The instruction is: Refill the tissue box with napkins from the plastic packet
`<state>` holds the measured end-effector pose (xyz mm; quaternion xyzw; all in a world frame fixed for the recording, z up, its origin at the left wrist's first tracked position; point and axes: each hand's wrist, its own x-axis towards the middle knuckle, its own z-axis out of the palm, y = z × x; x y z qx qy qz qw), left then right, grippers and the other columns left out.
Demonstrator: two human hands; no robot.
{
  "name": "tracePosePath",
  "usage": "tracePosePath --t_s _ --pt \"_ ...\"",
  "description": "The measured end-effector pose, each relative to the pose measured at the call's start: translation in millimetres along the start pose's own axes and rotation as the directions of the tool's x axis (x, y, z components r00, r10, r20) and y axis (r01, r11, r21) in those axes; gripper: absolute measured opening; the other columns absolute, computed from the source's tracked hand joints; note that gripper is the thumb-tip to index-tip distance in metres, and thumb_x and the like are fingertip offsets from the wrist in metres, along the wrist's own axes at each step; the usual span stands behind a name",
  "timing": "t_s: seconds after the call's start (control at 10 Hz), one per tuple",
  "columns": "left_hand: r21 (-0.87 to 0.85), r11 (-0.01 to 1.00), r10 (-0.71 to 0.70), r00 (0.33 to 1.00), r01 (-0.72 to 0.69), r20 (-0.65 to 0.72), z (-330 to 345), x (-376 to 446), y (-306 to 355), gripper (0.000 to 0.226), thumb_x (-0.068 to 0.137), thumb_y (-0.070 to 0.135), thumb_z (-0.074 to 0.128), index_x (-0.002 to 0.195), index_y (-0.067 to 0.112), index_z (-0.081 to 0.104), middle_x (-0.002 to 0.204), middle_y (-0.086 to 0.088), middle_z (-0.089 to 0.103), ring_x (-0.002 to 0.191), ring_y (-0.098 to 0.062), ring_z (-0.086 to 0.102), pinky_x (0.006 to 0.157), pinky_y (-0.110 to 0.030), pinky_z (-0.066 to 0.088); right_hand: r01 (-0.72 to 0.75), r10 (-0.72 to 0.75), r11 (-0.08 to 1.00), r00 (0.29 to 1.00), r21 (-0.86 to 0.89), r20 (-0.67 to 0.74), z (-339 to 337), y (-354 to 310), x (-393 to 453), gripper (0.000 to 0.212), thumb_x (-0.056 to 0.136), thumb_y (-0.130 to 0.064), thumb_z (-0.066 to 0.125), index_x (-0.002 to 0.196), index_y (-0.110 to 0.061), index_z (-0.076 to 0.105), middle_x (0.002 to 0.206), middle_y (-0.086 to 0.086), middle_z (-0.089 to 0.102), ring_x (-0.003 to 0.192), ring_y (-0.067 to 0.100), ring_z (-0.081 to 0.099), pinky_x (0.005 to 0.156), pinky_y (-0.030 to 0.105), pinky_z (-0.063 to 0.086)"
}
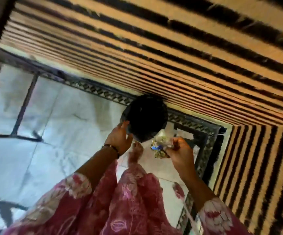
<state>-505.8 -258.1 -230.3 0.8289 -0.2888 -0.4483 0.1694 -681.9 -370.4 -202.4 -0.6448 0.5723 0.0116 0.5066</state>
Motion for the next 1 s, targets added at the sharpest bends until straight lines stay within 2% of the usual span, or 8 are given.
tracePosePath --t_s 0.1,0.3,0.4,0.5,0.6,0.8,0.9,1.0 --pt "0.051 0.999 -0.003 1.0 0.003 0.001 20.9 43.6 -9.3 0.07 0.075 0.031 0.043 0.138 0.004 0.032 0.144 -0.02 0.039 0.129 -0.037 0.04 0.109 -0.042 0.032 0.098 -0.084 0.985 0.991 -0.145 0.1 21.7 6.0 62.3 0.014 0.08 -0.006 0.066 0.079 -0.015 0.055 0.064 -0.009 0.053 0.057 0.0 0.05 0.055 0.015 0.037" --pt "0.259 0.964 -0.065 0.998 0.059 0.015 81.6 145.1 -64.6 0.074 0.091 0.027 0.046 0.146 0.012 -0.002 0.158 -0.007 -0.004 0.145 -0.023 -0.005 0.117 -0.041 0.0 0.146 -0.087 0.903 0.983 -0.405 0.159 93.1 68.8 194.6 0.014 0.08 -0.014 0.065 0.093 -0.009 0.061 0.088 0.015 0.068 0.081 0.026 0.062 0.069 0.036 0.048" --pt "0.247 0.959 -0.134 0.99 0.139 -0.035 119.0 195.1 -99.4 0.077 0.092 0.026 0.043 0.144 0.01 -0.011 0.157 -0.01 -0.011 0.144 -0.025 -0.01 0.116 -0.039 -0.004 0.121 -0.003 0.851 0.974 -0.511 0.226 147.5 102.9 249.5 0.021 0.079 -0.015 0.065 0.099 -0.01 0.058 0.097 0.013 0.068 0.093 0.03 0.063 0.077 0.035 0.047" --pt "0.283 0.952 -0.107 0.994 0.113 -0.037 146.0 229.7 -125.8 0.081 0.092 0.027 0.043 0.143 0.011 -0.018 0.156 -0.009 -0.017 0.144 -0.024 -0.013 0.116 -0.04 -0.008 0.166 -0.053 0.837 0.973 -0.521 0.225 191.9 132.9 287.5 0.022 0.084 -0.021 0.057 0.098 -0.005 0.061 0.096 0.013 0.065 0.092 0.027 0.061 0.079 0.033 0.046" --pt "0.305 0.949 -0.061 0.994 0.085 -0.089 168.1 248.6 -149.3 0.079 0.093 0.03 0.04 0.142 0.011 -0.021 0.155 -0.008 -0.021 0.143 -0.023 -0.016 0.114 -0.039 -0.012 0.281 -0.089 0.771 0.936 -0.572 0.34 230.3 168.5 330.4 0.035 0.086 -0.022 0.05 0.113 -0.003 0.06 0.121 0.019 0.059 0.114 0.033 0.054 0.096 0.039 0.042" --pt "0.239 0.97 -0.031 0.997 0.048 -0.071 181.4 251.4 -166.7 0.08 0.092 0.036 0.036 0.137 0.013 -0.027 0.153 -0.006 -0.026 0.142 -0.02 -0.021 0.113 -0.038 -0.016 0.17 0.081 0.538 0.965 -0.826 0.251 275.7 201.2 387.9 0.03 0.093 -0.006 0.043 0.119 0.004 0.054 0.126 0.026 0.055 0.118 0.04 0.052 0.097 0.045 0.042" --pt "0.25 0.967 -0.032 0.999 0.041 -0.041 175.8 247.4 -164.0 0.08 0.091 0.035 0.035 0.14 0.013 -0.024 0.154 -0.007 -0.024 0.143 -0.02 -0.016 0.115 -0.041 -0.011 0.193 0.189 0.616 0.905 -0.764 0.381 272.3 196.2 376.1 0.036 0.095 -0.009 0.041 0.128 0.002 0.047 0.134 0.024 0.049 0.125 0.037 0.046 0.103 0.041 0.036" --pt "0.252 0.964 -0.08 0.996 0.086 -0.037 166.8 233.4 -159.6 0.086 0.09 0.034 0.043 0.141 0.015 -0.024 0.155 -0.004 -0.021 0.144 -0.02 -0.011 0.114 -0.037 -0.011 0.233 0.079 0.704 0.913 -0.671 0.399 238.4 169.6 337.9 0.036 0.092 -0.009 0.042 0.127 -0.005 0.05 0.129 0.019 0.055 0.12 0.034 0.049 0.098 0.033 0.036"
